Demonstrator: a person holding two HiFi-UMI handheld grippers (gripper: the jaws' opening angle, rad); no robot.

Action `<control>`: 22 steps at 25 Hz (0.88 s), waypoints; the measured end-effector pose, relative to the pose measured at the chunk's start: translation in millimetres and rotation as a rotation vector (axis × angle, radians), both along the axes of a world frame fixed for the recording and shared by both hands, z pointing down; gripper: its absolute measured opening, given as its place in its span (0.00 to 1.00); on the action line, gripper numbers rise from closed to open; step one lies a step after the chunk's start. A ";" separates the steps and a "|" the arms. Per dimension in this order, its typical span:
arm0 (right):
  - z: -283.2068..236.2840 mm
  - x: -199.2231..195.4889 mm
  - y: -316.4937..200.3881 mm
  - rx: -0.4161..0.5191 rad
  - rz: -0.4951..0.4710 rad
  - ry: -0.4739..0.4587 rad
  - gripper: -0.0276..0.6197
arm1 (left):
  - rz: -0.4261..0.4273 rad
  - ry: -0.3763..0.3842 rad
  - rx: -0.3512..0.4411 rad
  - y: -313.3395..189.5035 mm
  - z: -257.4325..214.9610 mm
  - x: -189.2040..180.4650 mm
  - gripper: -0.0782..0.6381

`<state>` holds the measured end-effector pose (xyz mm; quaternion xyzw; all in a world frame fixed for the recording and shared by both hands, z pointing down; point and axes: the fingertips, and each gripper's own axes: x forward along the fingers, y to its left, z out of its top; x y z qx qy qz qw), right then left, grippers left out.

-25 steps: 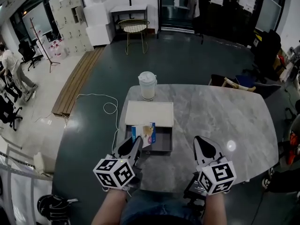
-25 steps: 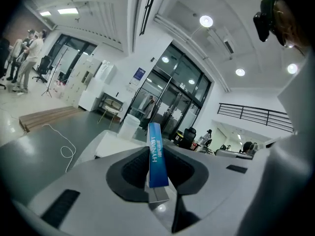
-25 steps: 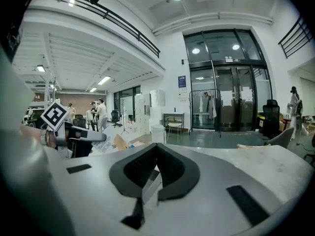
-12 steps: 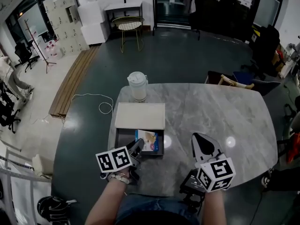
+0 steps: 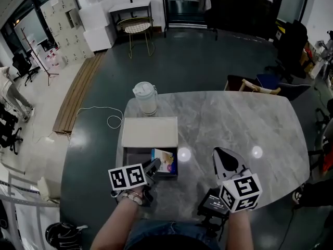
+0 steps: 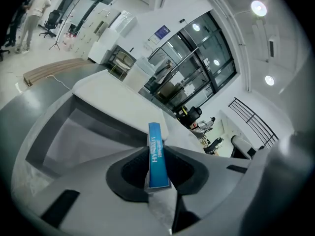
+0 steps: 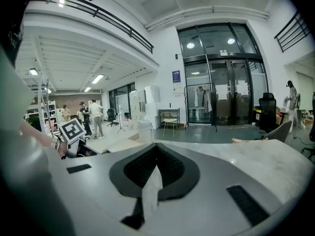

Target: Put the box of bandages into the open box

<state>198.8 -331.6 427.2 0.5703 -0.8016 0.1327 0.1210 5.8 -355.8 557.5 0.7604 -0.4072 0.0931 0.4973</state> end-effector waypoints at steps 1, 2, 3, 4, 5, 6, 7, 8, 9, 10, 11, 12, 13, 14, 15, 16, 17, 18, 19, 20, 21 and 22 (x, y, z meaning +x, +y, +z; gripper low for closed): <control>0.5 1.4 -0.9 -0.002 0.005 -0.002 0.08 | 0.006 -0.017 -0.012 -0.5 2.6 -0.3 0.24; 1.1 2.5 -1.6 -0.005 0.009 -0.004 0.08 | 0.009 -0.046 -0.029 -0.7 6.5 -1.9 0.24; 1.9 3.5 -2.2 -0.007 0.013 -0.006 0.08 | 0.009 -0.080 -0.047 -0.9 11.0 -4.3 0.24; 2.8 4.3 -2.7 -0.009 0.016 -0.008 0.08 | 0.009 -0.113 -0.063 -1.2 15.1 -6.6 0.25; 3.8 4.9 -3.1 -0.011 0.018 -0.009 0.08 | 0.010 -0.144 -0.075 -1.5 18.6 -8.3 0.26; 4.9 5.1 -3.2 -0.014 0.018 -0.008 0.08 | 0.013 -0.176 -0.085 -1.3 22.0 -9.7 0.27; 6.0 4.9 -3.0 -0.019 0.016 -0.006 0.08 | 0.019 -0.212 -0.096 -0.7 25.4 -10.8 0.28; 7.0 4.2 -2.6 -0.023 0.011 -0.001 0.08 | 0.027 -0.247 -0.105 0.2 28.5 -11.3 0.30; 7.4 3.2 -2.3 -0.026 0.004 0.005 0.08 | 0.036 -0.278 -0.112 0.7 30.9 -11.4 0.31; 7.3 2.0 -2.2 -0.027 -0.003 0.010 0.08 | 0.045 -0.303 -0.116 0.5 32.8 -11.5 0.31; 7.0 0.9 -2.4 -0.026 -0.008 0.010 0.08 | 0.053 -0.325 -0.121 -0.1 34.7 -11.9 0.32; 6.8 -0.4 -2.5 -0.025 -0.011 0.005 0.08 | 0.060 -0.341 -0.130 -0.8 37.1 -12.7 0.33; 7.2 -1.9 -2.4 -0.026 -0.014 -0.004 0.08 | 0.065 -0.352 -0.146 -1.0 39.9 -13.8 0.34; 8.3 -3.5 -2.1 -0.030 -0.018 -0.013 0.08 | 0.068 -0.361 -0.165 -0.9 42.9 -15.1 0.35; 9.6 -5.1 -1.9 -0.035 -0.021 -0.019 0.08 | 0.072 -0.370 -0.182 -0.9 45.6 -16.3 0.36; 10.8 -6.4 -1.7 -0.039 -0.025 -0.022 0.08 | 0.077 -0.380 -0.195 -0.9 47.9 -17.5 0.37; 11.7 -7.5 -1.8 -0.042 -0.027 -0.023 0.08 | 0.083 -0.392 -0.204 -1.2 50.0 -18.6 0.37; 12.1 -8.2 -2.2 -0.043 -0.030 -0.023 0.08 | 0.088 -0.404 -0.210 -1.7 52.2 -19.5 0.38; 12.1 -8.6 -3.2 -0.042 -0.032 -0.022 0.08 | 0.094 -0.414 -0.214 -2.6 54.2 -20.2 0.39; 11.8 -8.5 -4.4 -0.039 -0.032 -0.023 0.08 | 0.099 -0.423 -0.216 -3.8 55.8 -20.7 0.39; 11.2 -7.9 -5.7 -0.036 -0.031 -0.024 0.08 | 0.106 -0.431 -0.217 -4.8 57.0 -20.7 0.39; 10.4 -6.9 -6.8 -0.033 -0.028 -0.026 0.08 | 0.117 -0.440 -0.218 -5.4 58.1 -19.6 0.39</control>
